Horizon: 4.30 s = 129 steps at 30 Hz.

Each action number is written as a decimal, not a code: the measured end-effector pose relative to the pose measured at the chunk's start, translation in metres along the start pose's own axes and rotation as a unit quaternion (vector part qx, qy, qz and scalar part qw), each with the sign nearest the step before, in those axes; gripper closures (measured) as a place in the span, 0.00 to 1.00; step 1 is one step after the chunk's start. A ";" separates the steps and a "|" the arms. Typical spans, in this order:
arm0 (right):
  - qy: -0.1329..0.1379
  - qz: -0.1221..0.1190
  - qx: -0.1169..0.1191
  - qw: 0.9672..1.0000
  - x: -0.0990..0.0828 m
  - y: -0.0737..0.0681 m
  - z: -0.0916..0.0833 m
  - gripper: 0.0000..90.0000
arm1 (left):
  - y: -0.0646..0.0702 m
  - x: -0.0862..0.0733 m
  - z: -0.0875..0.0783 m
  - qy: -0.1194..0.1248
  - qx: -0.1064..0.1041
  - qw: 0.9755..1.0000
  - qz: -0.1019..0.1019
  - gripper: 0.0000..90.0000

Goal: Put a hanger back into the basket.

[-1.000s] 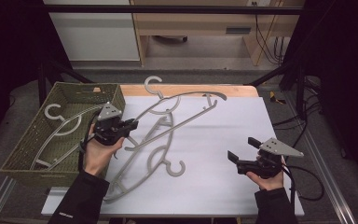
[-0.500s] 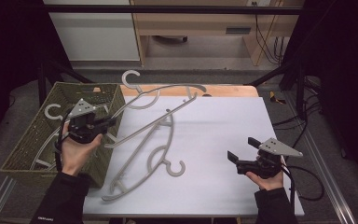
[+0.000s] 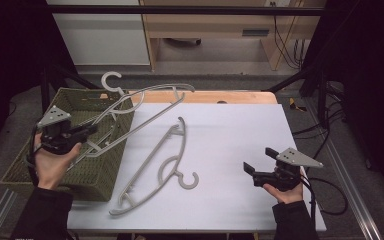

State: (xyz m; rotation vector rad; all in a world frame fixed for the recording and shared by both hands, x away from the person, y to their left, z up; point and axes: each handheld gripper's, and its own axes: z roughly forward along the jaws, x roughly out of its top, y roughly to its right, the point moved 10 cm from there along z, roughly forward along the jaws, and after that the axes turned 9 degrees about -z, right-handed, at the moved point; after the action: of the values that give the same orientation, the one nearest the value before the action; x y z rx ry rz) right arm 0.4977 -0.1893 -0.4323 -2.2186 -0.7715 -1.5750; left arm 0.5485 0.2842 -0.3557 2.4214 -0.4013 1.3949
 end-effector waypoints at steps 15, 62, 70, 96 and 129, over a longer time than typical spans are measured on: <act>-0.002 0.001 -0.001 1.000 -0.001 0.001 0.001 0.07 | -0.072 -0.007 -0.032 0.015 0.047 0.998 -0.028 0.91; -0.010 -0.004 -0.002 1.000 -0.005 0.001 0.004 0.07 | -0.170 -0.068 -0.055 -0.031 0.105 0.992 -0.065 0.91; -0.009 -0.002 -0.002 1.000 -0.004 0.001 0.003 0.07 | -0.160 -0.076 -0.035 -0.067 0.127 0.989 -0.035 0.91; -0.006 -0.004 -0.002 1.000 -0.003 0.001 0.001 0.07 | -0.161 -0.101 -0.028 -0.175 0.159 0.971 -0.027 0.79; 0.001 0.003 -0.002 1.000 0.000 0.001 -0.001 0.06 | -0.070 -0.046 -0.028 -0.024 0.064 0.998 -0.018 0.41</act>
State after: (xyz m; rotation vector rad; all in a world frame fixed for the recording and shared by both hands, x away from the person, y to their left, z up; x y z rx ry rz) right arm 0.4973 -0.1903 -0.4321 -2.2206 -0.7608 -1.5757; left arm 0.5323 0.3635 -0.3914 2.5544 -0.2865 1.3900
